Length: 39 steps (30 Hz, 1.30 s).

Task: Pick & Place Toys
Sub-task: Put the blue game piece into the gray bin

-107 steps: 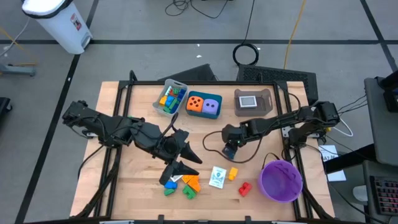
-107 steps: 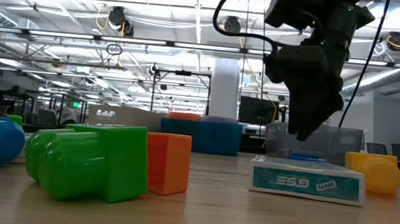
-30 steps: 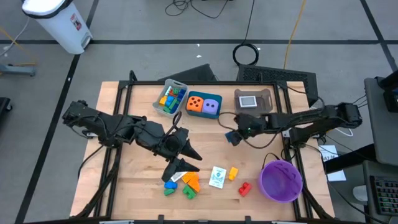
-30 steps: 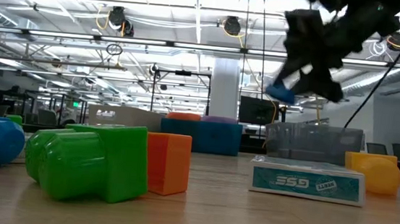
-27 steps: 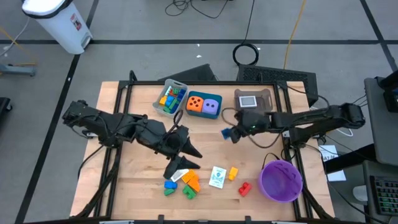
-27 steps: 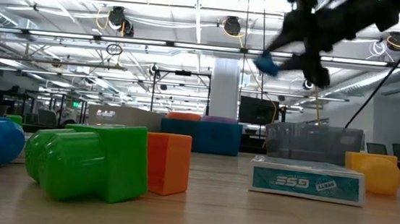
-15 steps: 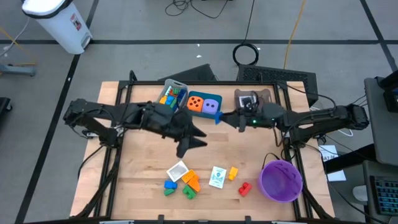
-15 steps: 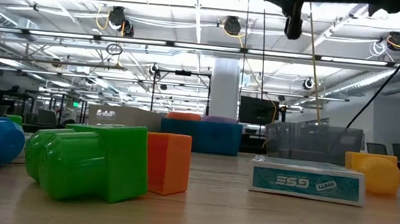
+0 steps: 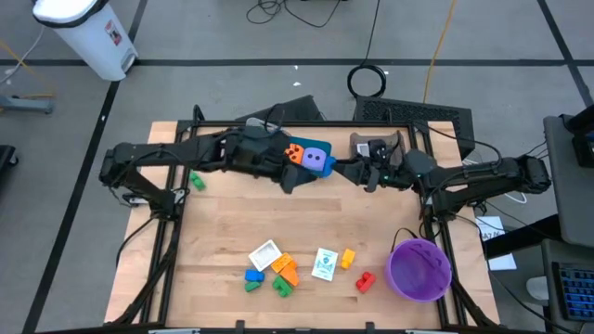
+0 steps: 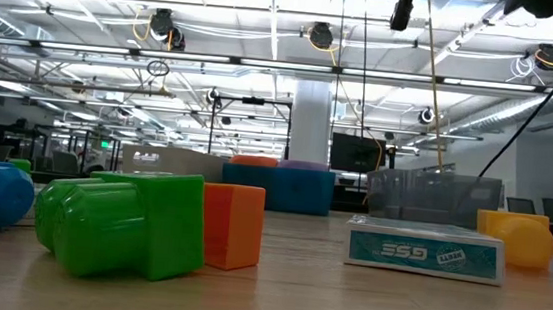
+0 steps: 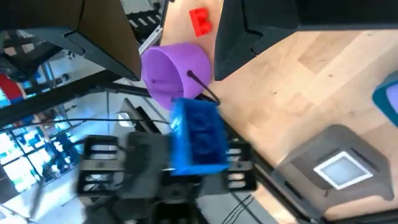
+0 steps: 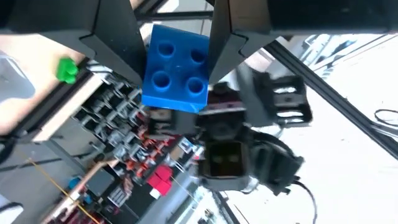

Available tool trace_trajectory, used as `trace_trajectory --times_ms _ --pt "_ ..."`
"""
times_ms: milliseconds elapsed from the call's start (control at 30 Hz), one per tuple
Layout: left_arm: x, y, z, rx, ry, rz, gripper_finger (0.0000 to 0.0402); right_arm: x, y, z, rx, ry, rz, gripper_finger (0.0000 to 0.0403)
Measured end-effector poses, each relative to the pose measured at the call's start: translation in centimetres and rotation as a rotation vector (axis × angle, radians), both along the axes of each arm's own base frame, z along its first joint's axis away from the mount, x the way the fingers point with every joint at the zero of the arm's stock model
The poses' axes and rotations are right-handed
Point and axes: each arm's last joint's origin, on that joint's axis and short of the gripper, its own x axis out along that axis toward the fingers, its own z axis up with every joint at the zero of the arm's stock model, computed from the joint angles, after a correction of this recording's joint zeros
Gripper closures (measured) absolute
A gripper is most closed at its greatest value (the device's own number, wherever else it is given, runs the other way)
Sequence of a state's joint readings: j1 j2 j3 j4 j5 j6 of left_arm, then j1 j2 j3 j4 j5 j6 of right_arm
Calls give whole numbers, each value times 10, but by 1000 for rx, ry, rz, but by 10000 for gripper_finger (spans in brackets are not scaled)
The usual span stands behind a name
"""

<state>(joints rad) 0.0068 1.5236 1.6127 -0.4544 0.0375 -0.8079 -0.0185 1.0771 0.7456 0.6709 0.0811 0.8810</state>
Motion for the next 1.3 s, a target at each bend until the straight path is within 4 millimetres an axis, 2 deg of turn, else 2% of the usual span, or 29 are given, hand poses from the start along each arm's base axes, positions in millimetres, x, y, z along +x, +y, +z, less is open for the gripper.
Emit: trace_trajectory --times_ms 233,433,800,1133,1300 --pt "32 9 -24 0 4 -87 192 -1 0 2 -8 -21 -2 257" --pt "45 9 -29 65 -55 -120 192 -1 0 2 -11 -22 -2 257" --pt "47 26 -25 87 -105 -55 192 -1 0 2 -12 -20 0 257" --pt "49 27 -25 82 -124 -71 193 -1 0 3 -13 -22 1 256" --pt "50 27 -27 77 -116 -73 222 0 0 2 -13 -14 1 258"
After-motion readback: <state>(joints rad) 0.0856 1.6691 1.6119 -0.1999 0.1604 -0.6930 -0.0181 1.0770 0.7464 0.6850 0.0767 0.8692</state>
